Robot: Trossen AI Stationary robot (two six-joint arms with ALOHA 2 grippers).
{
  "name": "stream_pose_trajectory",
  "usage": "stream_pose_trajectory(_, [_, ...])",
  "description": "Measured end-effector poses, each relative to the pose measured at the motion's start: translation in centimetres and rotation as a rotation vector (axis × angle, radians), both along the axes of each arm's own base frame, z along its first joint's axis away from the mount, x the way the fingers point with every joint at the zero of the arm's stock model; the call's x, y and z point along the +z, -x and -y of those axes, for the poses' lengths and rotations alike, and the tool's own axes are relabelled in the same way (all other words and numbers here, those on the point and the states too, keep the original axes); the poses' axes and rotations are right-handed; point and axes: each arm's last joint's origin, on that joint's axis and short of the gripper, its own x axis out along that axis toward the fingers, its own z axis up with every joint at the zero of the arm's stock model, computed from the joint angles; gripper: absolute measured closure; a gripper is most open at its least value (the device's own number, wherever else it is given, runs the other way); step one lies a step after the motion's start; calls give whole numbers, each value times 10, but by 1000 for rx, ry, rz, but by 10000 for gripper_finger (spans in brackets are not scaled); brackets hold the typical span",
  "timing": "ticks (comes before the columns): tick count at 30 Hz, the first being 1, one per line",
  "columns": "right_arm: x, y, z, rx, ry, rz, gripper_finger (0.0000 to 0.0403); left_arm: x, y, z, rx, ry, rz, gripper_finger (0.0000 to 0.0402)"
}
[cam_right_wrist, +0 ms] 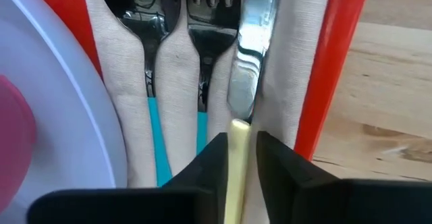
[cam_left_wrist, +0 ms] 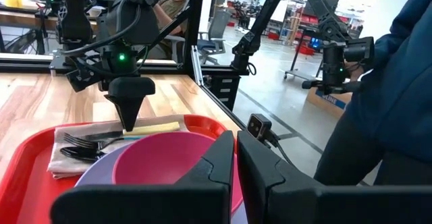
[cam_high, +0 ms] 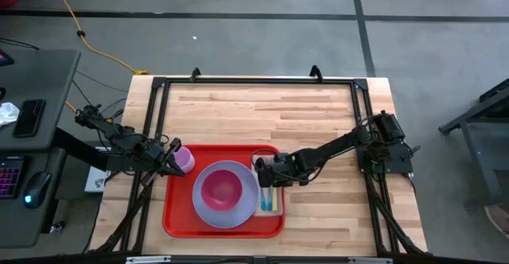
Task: Set up tray
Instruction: Put the yellow table knife to the right of the blue fork on the red tray, then return to Home Position
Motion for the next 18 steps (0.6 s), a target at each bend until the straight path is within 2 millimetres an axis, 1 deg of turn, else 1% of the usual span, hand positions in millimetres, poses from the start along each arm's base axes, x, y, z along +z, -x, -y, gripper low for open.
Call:
stream_pose_trajectory(3, [0, 0, 0, 0, -1, 2, 329, 0, 0, 0, 0, 1, 1, 353])
stream_pose_trajectory(7, [0, -1, 0, -1, 6, 13, 311, 0, 0, 0, 0, 1, 2, 353])
stream_pose_trajectory(18, [1, -2, 0, 1, 8, 26, 304, 0, 0, 0, -1, 2, 3, 353])
